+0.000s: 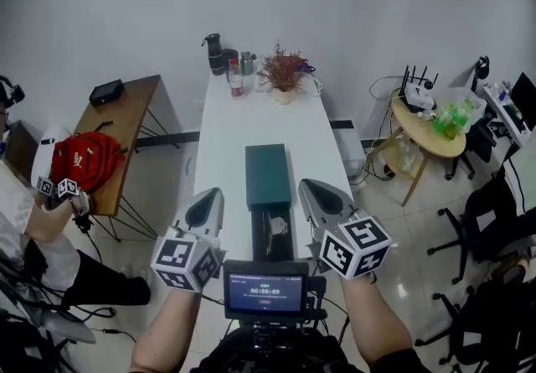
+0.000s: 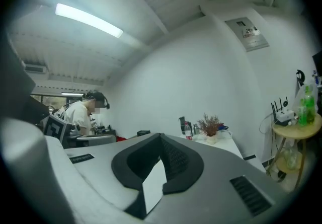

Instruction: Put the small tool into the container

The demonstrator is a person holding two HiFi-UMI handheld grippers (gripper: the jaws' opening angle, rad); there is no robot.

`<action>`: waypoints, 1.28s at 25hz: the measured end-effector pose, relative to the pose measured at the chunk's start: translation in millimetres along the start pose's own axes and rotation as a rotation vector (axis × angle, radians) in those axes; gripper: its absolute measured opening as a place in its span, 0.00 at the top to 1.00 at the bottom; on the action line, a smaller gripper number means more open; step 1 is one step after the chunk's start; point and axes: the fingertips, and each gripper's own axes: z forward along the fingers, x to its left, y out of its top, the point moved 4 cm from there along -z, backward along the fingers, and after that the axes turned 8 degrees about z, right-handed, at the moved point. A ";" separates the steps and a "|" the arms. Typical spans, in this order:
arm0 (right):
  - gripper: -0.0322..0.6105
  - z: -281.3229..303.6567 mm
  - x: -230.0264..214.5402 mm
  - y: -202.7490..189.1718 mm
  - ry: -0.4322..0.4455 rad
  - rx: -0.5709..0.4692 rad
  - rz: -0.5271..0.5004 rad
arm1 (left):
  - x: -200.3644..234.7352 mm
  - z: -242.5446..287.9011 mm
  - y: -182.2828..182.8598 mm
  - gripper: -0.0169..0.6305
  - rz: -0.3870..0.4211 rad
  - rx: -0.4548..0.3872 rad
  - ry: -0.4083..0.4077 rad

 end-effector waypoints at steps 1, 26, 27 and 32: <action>0.94 -3.9 3.2 6.1 0.013 -0.009 -0.014 | -1.5 -3.0 5.7 0.93 0.005 -0.005 -0.001; 0.94 -161.2 64.5 -2.4 0.138 -0.082 -0.095 | -121.1 -167.1 15.9 0.93 0.029 -0.041 0.023; 0.94 -177.5 76.3 -5.0 0.133 -0.092 -0.080 | -127.9 -186.7 18.1 0.93 0.024 -0.056 0.008; 0.94 -237.6 153.5 -32.2 0.102 -0.068 -0.069 | -132.3 -289.2 17.4 0.93 0.013 -0.055 -0.034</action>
